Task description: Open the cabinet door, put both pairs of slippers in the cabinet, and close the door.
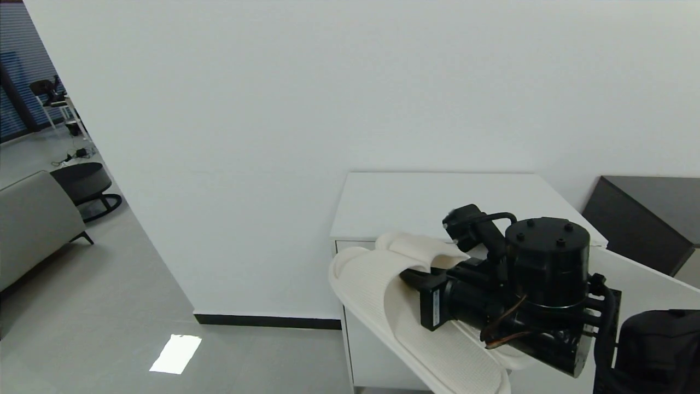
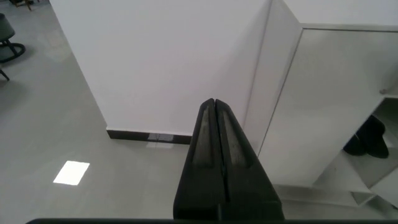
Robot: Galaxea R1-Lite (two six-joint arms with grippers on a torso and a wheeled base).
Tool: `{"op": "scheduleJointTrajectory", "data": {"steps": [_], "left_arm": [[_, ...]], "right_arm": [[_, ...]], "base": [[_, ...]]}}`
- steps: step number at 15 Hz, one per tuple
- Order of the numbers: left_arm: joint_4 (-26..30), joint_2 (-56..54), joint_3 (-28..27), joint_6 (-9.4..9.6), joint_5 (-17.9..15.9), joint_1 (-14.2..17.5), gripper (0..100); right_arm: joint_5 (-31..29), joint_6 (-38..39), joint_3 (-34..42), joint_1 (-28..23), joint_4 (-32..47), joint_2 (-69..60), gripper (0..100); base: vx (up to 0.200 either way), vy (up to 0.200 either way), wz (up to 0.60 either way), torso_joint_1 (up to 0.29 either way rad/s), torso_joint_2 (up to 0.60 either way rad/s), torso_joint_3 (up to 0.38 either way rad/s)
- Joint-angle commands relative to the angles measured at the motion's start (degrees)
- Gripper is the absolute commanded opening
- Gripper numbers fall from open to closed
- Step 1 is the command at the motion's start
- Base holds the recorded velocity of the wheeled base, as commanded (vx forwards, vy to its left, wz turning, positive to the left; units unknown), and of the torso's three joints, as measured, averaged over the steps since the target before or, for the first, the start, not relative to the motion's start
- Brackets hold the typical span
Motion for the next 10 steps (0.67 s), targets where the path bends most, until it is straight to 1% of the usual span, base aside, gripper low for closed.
{"op": "scheduleJointTrajectory", "data": {"steps": [1,2,3,5,10], "left_arm": [[0.02,0.09,0.0,0.02,0.01,0.04,0],[0.02,0.09,0.0,0.02,0.01,0.04,0],[0.02,0.09,0.0,0.02,0.01,0.04,0],[0.02,0.09,0.0,0.02,0.01,0.04,0],[0.02,0.09,0.0,0.02,0.01,0.04,0]], "right_arm": [[1.87,-0.05,2.48,0.02,-1.6,-1.97,0],[3.1,-0.05,3.36,0.02,-2.13,-2.5,0],[5.74,-0.14,4.68,0.02,-2.39,-3.73,0],[8.82,-0.14,5.91,0.02,-2.39,-5.23,0],[9.26,-3.3,7.67,0.02,-3.1,-5.4,0]], "base": [[-0.2,0.0,0.0,-0.002,0.0,0.002],[-0.2,0.0,0.0,0.002,0.0,0.007],[-0.2,0.0,0.0,0.002,0.01,0.002],[0.0,0.0,0.0,0.0,0.0,0.0],[0.0,0.0,0.0,0.0,0.0,0.0]]}}
